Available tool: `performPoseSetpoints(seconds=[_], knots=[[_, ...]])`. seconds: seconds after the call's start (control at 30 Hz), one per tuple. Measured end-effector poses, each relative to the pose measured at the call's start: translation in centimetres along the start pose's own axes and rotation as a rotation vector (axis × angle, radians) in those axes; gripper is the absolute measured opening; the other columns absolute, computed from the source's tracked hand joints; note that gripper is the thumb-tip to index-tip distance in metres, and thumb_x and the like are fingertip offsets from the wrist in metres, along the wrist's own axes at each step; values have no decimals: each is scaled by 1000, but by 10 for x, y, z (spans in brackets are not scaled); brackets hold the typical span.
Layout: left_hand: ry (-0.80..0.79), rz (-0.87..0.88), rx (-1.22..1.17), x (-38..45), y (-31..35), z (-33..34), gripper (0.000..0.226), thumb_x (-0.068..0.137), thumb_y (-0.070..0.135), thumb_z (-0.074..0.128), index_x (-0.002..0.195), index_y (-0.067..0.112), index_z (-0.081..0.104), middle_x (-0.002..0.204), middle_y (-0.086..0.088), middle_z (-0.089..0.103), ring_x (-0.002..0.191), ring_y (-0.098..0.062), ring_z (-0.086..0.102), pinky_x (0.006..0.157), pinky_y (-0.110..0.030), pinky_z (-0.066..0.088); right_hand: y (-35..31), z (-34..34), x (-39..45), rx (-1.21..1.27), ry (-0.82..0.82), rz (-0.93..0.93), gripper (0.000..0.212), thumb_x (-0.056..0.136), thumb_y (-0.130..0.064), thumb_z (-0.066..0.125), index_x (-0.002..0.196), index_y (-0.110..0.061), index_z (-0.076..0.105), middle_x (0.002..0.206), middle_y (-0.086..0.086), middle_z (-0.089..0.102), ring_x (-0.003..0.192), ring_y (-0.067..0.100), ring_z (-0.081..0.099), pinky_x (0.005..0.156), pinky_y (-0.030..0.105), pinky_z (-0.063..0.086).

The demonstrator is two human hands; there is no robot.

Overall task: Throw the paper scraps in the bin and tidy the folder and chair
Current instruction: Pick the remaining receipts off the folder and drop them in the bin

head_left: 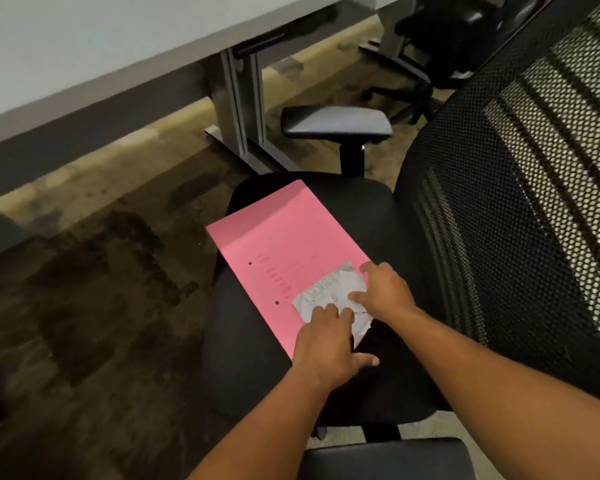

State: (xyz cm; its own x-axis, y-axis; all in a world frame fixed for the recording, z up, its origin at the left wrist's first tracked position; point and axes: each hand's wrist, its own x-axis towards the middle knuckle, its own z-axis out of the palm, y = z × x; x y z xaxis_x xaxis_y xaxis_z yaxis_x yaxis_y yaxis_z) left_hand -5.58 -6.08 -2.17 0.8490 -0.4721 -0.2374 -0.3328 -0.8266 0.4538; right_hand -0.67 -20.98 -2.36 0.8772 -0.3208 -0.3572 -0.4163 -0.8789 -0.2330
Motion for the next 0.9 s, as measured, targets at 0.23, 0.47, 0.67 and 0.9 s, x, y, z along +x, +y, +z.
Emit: performPoseSetpoints(seconds=[0.23,0.47,0.67,0.9], knots=[[107,65,-112,2,-3,2,20,94,34,45,92,20,59,90,2,58,86,-20,52,59,-34,40,0,5,1,31,-52,0,51,84,-36,74,127,-17,53,117,7,62,102,25,61,71,31,48],[277,-170,-436,14,-27,-27,12,81,36,50,75,26,50,81,10,54,72,-8,51,55,-24,39,5,10,8,94,-127,73,34,88,-38,66,114,-17,63,111,7,67,97,27,63,80,40,54],[545,-479,-733,17,-53,-43,22,92,26,52,71,28,48,71,9,56,58,-4,50,45,-7,40,26,3,21,671,78,259,28,93,-22,59,118,-12,65,111,8,70,95,28,65,82,45,56],[624,-596,-739,-4,-77,-42,12,96,25,55,84,25,56,74,14,57,65,-3,55,49,-14,35,-1,-12,21,1023,154,340,16,95,-21,59,110,-20,65,85,-3,70,52,7,63,40,20,44]])
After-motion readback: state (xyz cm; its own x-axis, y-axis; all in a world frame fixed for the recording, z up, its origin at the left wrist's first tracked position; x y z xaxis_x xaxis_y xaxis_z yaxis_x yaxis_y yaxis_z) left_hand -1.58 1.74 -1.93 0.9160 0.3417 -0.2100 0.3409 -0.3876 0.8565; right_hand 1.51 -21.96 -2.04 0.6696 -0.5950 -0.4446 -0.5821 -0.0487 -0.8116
